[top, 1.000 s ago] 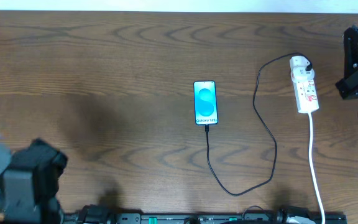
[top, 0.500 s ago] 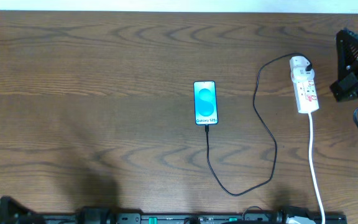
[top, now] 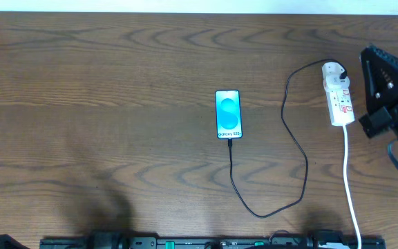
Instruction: Plug charger to phone and switch on socket
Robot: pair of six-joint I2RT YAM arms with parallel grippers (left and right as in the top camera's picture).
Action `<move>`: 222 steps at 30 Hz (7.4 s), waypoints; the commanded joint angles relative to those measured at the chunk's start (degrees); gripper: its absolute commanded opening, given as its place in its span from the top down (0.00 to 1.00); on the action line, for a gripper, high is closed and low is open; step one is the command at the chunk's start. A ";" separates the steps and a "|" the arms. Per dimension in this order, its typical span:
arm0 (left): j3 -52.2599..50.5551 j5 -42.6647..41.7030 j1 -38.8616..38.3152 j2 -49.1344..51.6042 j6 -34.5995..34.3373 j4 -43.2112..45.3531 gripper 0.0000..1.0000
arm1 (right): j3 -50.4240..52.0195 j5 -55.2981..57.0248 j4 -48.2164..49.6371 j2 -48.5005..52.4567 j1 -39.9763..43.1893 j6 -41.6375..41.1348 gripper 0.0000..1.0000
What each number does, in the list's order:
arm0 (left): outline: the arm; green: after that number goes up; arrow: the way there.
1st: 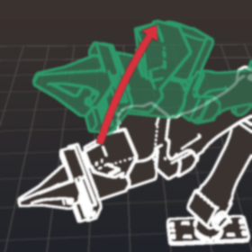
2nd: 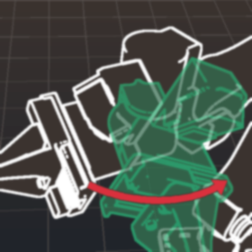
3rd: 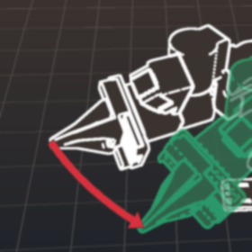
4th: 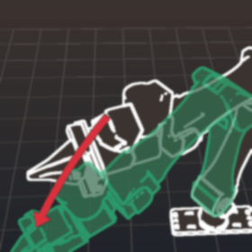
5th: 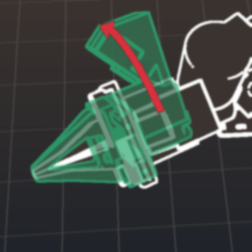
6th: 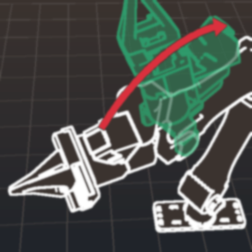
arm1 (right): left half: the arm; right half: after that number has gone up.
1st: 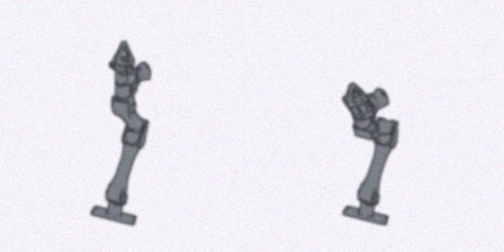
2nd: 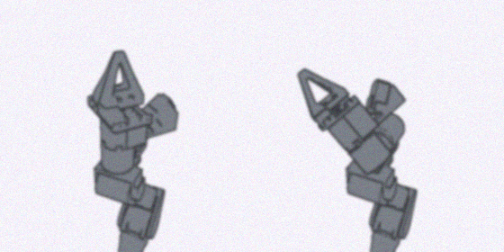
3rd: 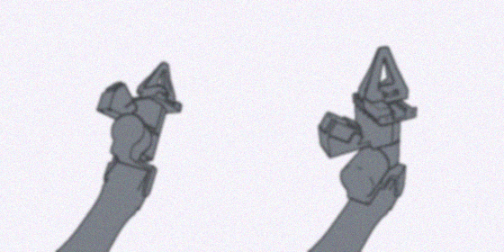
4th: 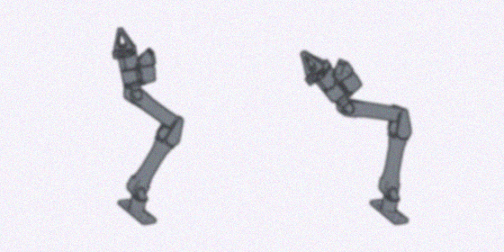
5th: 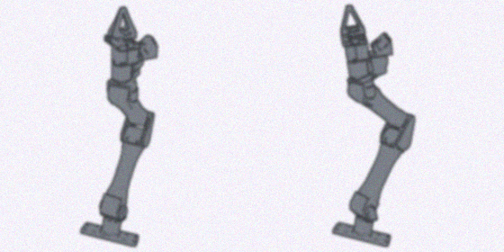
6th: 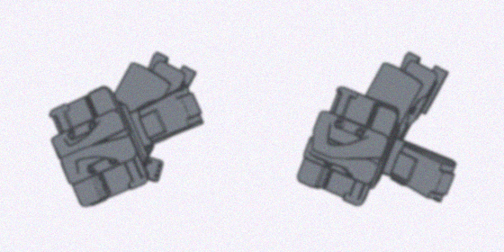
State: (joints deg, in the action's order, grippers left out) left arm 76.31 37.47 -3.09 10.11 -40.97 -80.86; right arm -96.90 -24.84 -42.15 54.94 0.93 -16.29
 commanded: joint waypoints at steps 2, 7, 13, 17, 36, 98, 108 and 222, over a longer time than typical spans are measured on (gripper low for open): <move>-0.17 0.70 0.31 -0.31 -0.70 -0.13 0.03 | 0.26 3.32 0.09 -3.43 -0.46 0.72 0.99; -0.17 0.70 0.31 -0.31 -0.70 -0.13 0.03 | 0.28 3.56 0.13 -7.23 -0.44 0.76 0.99; -0.17 0.70 0.28 -0.66 -0.70 -0.13 0.03 | 0.28 6.49 0.13 -12.11 -0.44 1.01 0.99; -0.17 0.70 0.28 -4.76 -0.70 -0.13 0.03 | 0.33 7.39 0.15 -15.10 -0.44 1.16 0.99; 1.92 0.68 0.13 -9.90 -0.70 -15.91 0.03 | 0.42 7.32 3.50 -17.25 -0.20 0.48 0.99; 1.92 0.70 0.13 -9.90 -0.70 -15.91 0.03 | 9.11 3.91 5.66 -54.47 -1.14 36.52 0.01; 1.92 0.70 0.13 -9.90 -0.70 -15.91 0.03 | 32.65 7.89 34.71 -54.21 -1.14 36.52 0.01; 1.92 0.70 0.13 -9.90 -0.70 -15.91 0.03 | 96.61 23.17 37.90 -54.69 0.04 21.88 0.01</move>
State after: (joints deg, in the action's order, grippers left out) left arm 78.37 37.67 -3.09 0.27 -41.80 -92.31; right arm -0.40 -2.48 -3.97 0.84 -0.75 6.44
